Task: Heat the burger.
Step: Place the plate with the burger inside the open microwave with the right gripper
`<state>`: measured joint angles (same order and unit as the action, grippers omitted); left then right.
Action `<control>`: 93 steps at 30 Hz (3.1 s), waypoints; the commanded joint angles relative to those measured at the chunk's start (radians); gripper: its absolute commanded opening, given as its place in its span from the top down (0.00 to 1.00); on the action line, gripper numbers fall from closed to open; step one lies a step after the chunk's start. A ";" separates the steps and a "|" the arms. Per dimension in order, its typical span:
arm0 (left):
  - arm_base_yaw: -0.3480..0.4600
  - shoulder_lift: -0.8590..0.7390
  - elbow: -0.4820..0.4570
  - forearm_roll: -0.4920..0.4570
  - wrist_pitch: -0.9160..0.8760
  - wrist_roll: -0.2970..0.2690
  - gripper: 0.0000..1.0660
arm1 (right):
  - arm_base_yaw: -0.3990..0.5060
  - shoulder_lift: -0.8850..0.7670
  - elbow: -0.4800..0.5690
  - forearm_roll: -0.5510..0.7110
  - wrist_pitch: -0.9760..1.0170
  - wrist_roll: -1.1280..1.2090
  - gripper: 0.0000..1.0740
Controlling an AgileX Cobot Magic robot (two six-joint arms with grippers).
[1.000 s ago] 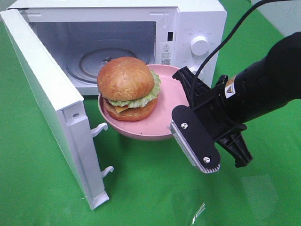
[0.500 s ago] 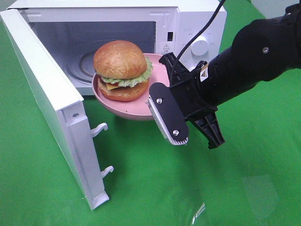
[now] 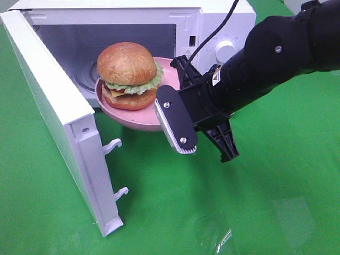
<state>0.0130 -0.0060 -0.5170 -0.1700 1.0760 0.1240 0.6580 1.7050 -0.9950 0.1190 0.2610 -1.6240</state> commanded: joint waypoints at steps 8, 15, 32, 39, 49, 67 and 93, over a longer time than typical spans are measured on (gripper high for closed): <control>0.002 -0.002 0.000 -0.009 -0.001 -0.001 0.16 | -0.002 0.033 -0.078 0.025 -0.064 0.007 1.00; 0.002 -0.002 0.000 -0.006 -0.001 -0.001 0.16 | -0.002 0.063 -0.111 0.048 -0.064 0.006 1.00; 0.002 -0.002 0.000 -0.005 -0.001 -0.001 0.16 | 0.009 0.154 -0.210 0.037 -0.065 0.054 1.00; 0.002 -0.002 0.000 -0.005 -0.001 -0.001 0.16 | 0.005 0.200 -0.269 -0.011 -0.062 0.110 1.00; 0.002 -0.002 0.000 -0.005 -0.001 -0.001 0.16 | 0.005 0.263 -0.347 -0.142 -0.037 0.262 1.00; 0.002 -0.002 0.000 -0.005 -0.001 -0.001 0.16 | 0.005 0.391 -0.549 -0.247 0.039 0.426 1.00; 0.002 -0.002 0.000 -0.005 -0.001 -0.001 0.16 | 0.007 0.539 -0.773 -0.297 0.108 0.444 1.00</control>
<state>0.0130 -0.0060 -0.5170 -0.1700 1.0760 0.1240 0.6680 2.2510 -1.7410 -0.1640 0.4420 -1.1720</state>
